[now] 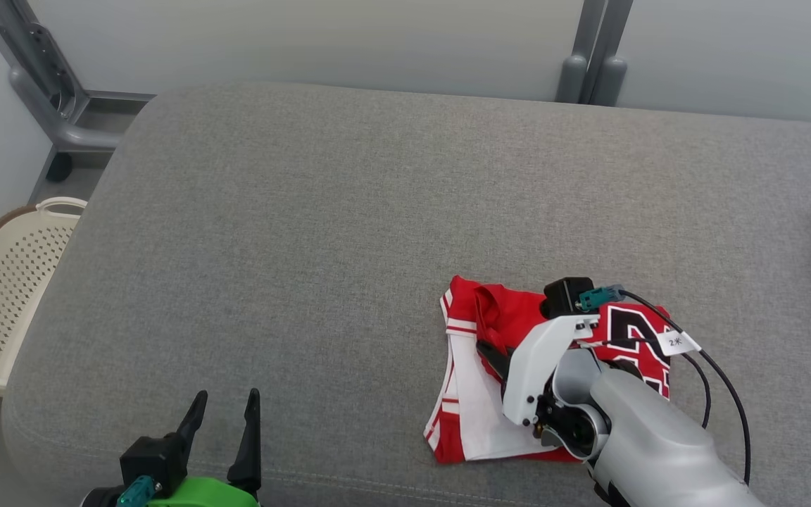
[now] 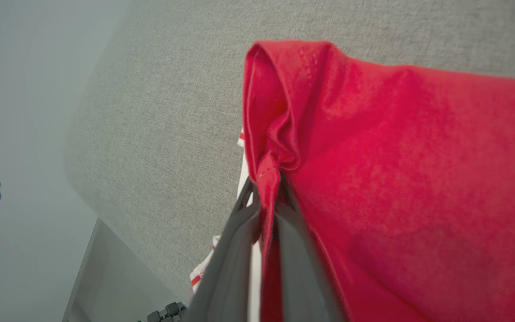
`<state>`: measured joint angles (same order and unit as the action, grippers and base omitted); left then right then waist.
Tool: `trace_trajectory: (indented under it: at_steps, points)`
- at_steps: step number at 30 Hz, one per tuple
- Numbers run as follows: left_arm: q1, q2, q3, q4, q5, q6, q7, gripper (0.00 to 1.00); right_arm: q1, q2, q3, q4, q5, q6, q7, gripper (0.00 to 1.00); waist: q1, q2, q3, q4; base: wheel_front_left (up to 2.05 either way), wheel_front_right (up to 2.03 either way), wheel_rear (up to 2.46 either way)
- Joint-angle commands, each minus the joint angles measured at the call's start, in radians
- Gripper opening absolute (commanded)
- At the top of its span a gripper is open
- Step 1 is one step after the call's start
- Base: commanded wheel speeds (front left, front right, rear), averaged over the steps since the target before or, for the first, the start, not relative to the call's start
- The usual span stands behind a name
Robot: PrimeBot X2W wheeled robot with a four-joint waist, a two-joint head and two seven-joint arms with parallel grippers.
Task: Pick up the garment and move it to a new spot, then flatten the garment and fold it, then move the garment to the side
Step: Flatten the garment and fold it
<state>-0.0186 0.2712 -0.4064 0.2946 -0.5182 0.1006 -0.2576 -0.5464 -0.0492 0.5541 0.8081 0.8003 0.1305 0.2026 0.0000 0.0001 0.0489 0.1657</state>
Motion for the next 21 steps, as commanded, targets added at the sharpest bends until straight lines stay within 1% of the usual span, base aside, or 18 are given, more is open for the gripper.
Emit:
trace_trajectory:
  at_steps: [1,5,6,7,11,14,17,19,21]
  points:
    - [-0.017,-0.002,0.003,0.002,0.004,-0.003,-0.006,1.00,-0.019,-0.003,0.018,0.017,0.020,0.000,-0.014,0.00,0.0000,-0.0001,0.004,0.002,0.00,0.00,0.00]
    - [-0.025,-0.005,0.005,0.008,0.006,-0.006,-0.007,1.00,-0.045,-0.002,0.063,0.045,0.062,0.000,-0.042,0.00,0.0000,-0.0001,0.006,0.001,0.00,0.00,0.00]
    - [-0.026,-0.006,0.004,0.010,0.007,-0.007,-0.008,1.00,-0.050,-0.002,0.077,0.044,0.077,0.000,-0.047,0.47,0.0000,-0.0001,0.006,0.001,0.00,0.00,0.00]
    - [-0.026,-0.007,0.004,0.013,0.008,-0.009,-0.008,1.00,-0.050,-0.001,0.091,0.036,0.106,0.000,-0.039,1.00,0.0000,-0.0001,0.005,0.002,0.00,0.00,0.00]
    - [-0.025,-0.009,0.006,0.018,0.009,-0.009,-0.009,1.00,-0.077,-0.003,0.141,0.008,0.196,0.000,-0.058,1.00,0.0000,-0.0001,-0.003,-0.002,0.00,0.00,0.00]
    - [-0.017,-0.007,0.010,0.017,0.008,-0.004,-0.009,1.00,-0.104,-0.003,0.136,0.020,0.212,0.000,-0.102,1.00,0.0000,-0.0001,-0.010,-0.007,0.00,0.00,0.00]
    - [-0.008,-0.003,0.017,0.010,0.007,0.002,-0.007,1.00,-0.130,-0.003,0.114,0.024,0.205,0.000,-0.153,1.00,0.0000,-0.0001,-0.017,-0.015,0.00,0.00,0.00]
    - [0.002,-0.002,0.021,0.004,0.007,0.007,-0.007,1.00,-0.142,-0.005,0.085,0.046,0.170,0.000,-0.187,1.00,0.0000,-0.0001,-0.021,-0.022,0.00,0.00,0.00]
    - [0.009,-0.002,0.022,-0.003,0.007,0.012,-0.007,1.00,-0.148,-0.028,0.052,0.066,0.127,0.000,-0.221,1.00,0.0000,-0.0001,-0.027,-0.030,0.00,0.00,0.00]
